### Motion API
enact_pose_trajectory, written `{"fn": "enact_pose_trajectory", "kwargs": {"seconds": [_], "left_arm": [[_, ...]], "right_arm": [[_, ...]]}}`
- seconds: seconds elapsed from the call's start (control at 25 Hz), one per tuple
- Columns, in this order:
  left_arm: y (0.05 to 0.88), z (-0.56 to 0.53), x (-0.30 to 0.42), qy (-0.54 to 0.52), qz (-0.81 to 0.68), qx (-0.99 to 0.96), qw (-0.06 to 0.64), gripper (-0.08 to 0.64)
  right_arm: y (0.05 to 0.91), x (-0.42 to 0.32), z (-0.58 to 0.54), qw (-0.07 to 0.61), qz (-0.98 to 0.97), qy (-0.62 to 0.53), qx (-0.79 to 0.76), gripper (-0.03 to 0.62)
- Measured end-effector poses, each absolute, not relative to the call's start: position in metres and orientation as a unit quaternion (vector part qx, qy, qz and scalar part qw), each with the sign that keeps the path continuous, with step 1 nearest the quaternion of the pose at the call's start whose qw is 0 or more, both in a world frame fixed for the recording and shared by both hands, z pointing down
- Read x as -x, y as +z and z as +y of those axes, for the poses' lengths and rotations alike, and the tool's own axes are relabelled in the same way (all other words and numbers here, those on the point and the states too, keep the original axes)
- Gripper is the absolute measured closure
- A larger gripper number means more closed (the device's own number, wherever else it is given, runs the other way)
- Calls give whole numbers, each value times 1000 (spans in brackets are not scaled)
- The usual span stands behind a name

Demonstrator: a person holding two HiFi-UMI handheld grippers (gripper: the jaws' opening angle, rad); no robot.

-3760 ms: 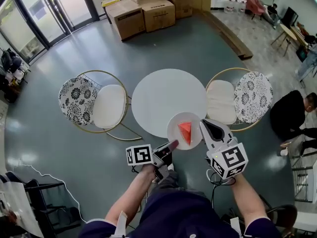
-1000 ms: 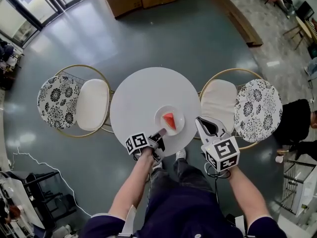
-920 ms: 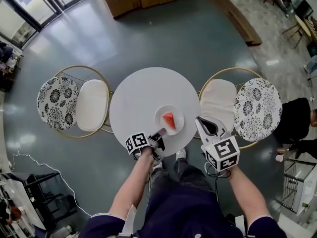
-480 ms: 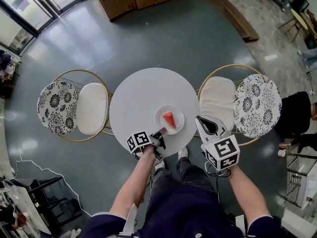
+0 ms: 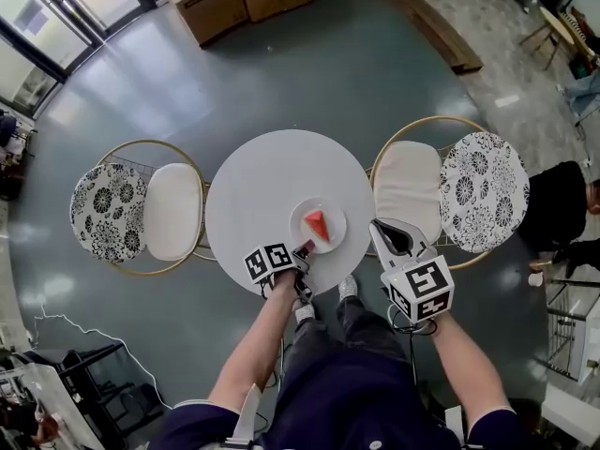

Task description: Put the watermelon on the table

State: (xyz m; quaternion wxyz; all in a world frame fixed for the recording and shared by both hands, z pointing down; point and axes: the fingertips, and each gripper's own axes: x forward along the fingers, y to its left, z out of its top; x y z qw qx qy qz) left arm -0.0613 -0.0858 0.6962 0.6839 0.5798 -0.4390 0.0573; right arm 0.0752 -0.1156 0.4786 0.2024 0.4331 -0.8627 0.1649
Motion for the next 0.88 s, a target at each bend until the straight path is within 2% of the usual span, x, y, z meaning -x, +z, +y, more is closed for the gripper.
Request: {"fn": "enact_pose_trajectory", "kwargs": {"seconds": [0.52, 0.88], "left_arm": [[699, -85, 64, 140, -495, -575, 636, 465], [698, -82, 68, 160, -517, -569, 619, 445]], "right_arm": [[473, -89, -106, 195, -855, 166, -450, 588], [470, -98, -101, 190, -852, 164, -459, 588]]}}
